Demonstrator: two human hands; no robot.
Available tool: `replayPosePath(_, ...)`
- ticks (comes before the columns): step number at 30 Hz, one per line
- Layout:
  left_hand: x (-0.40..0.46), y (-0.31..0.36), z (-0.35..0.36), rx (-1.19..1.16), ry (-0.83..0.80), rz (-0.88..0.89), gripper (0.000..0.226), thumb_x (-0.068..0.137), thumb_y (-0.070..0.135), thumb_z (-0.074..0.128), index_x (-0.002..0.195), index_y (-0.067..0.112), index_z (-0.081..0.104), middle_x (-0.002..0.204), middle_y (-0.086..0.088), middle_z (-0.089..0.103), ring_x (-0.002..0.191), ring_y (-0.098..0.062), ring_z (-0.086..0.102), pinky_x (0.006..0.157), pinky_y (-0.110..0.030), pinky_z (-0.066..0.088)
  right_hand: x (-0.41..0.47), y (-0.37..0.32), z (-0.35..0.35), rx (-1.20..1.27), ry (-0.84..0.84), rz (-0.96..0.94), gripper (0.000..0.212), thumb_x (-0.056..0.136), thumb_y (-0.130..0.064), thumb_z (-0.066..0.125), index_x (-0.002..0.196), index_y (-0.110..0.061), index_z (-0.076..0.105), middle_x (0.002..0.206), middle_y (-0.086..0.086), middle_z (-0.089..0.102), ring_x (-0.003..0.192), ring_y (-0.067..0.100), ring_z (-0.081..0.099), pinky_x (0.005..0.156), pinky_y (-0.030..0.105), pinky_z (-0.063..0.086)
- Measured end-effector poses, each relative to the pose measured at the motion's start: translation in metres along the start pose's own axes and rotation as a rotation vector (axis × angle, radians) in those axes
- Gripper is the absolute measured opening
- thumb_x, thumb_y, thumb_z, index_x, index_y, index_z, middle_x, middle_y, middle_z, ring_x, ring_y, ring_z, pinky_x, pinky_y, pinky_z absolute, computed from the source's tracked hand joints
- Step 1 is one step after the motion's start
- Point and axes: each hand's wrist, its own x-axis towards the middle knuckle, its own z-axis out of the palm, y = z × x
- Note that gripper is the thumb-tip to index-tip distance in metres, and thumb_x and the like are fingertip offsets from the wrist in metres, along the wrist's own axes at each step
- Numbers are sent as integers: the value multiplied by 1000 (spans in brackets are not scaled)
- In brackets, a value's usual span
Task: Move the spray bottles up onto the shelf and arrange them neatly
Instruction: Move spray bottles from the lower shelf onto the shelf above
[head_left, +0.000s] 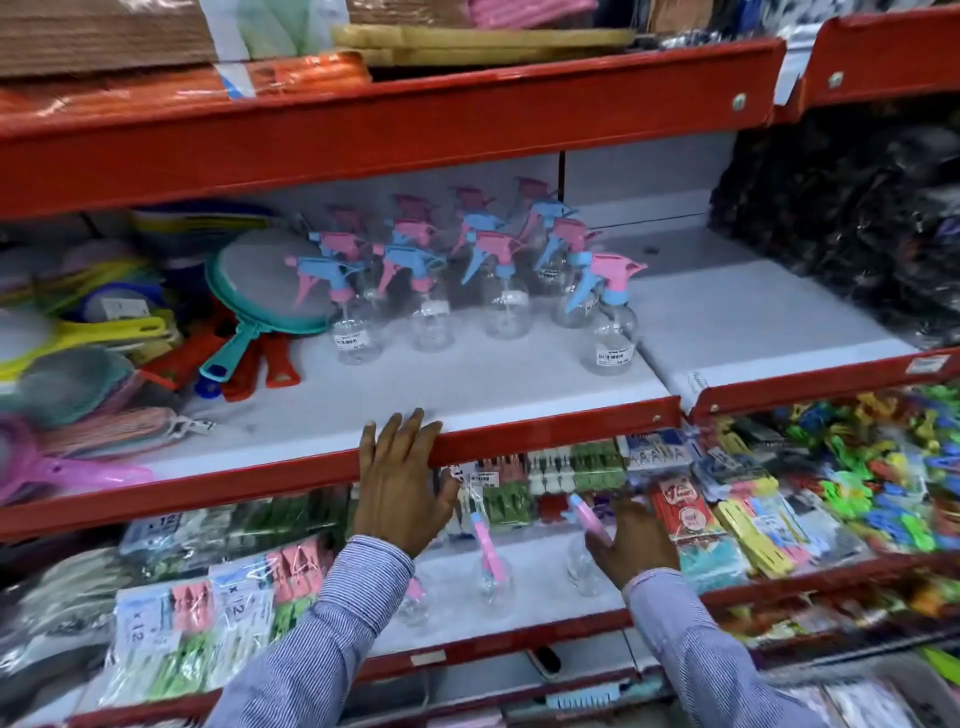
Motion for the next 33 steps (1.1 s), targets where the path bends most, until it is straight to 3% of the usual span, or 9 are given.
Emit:
replayPosePath(5,-2,-1,-3,-14,29,12,56,79,31,64,132,19,50,146,-8,47,138,-28,37,118,-52,17,3,-14,6,32,-202,119,39,78,-34,68,110,-13,63,104,8,72,93,25,70,77,31,56)
replayPosePath(10,-1,-12,-6,-12,21,27,60,79,30,67,135,20,49,148,-8,44,141,-27,33,119,-49,19,1,-25,-11,92,-175,94,28,75,-20,68,100,-9,69,93,12,75,79,24,69,74,30,58)
replayPosePath(16,-2,-24,-6,-19,34,48,61,78,29,63,136,19,47,150,-8,43,143,-25,29,115,-48,29,-31,-53,-97,230,-20,-43,27,66,-25,75,92,-19,73,82,4,74,67,18,63,61,21,47)
replayPosePath(19,-1,-24,-6,-49,51,53,60,77,27,62,135,19,48,150,-7,42,144,-25,27,114,-49,31,-54,-76,-158,329,100,-159,27,66,-27,80,90,-18,73,77,-1,72,66,14,65,56,22,52)
replayPosePath(26,-1,-24,-2,-101,50,24,69,70,11,64,136,22,47,152,-4,40,143,-22,28,115,-48,31,-33,-146,-227,558,333,-338,19,71,-25,80,86,-24,68,66,-14,64,56,0,58,53,4,42)
replayPosePath(28,-4,-26,0,-109,34,22,75,69,9,62,140,24,42,154,-1,35,145,-19,24,116,-46,28,-7,-162,-223,546,375,-320,19,72,-26,78,86,-19,69,67,-6,64,57,10,56,53,11,37)
replayPosePath(33,-5,-25,-1,-112,14,12,79,70,11,60,144,28,35,157,5,29,146,-14,17,120,-42,19,57,-183,-197,549,376,-221,27,71,-22,76,94,-7,71,93,15,75,86,33,69,78,33,54)
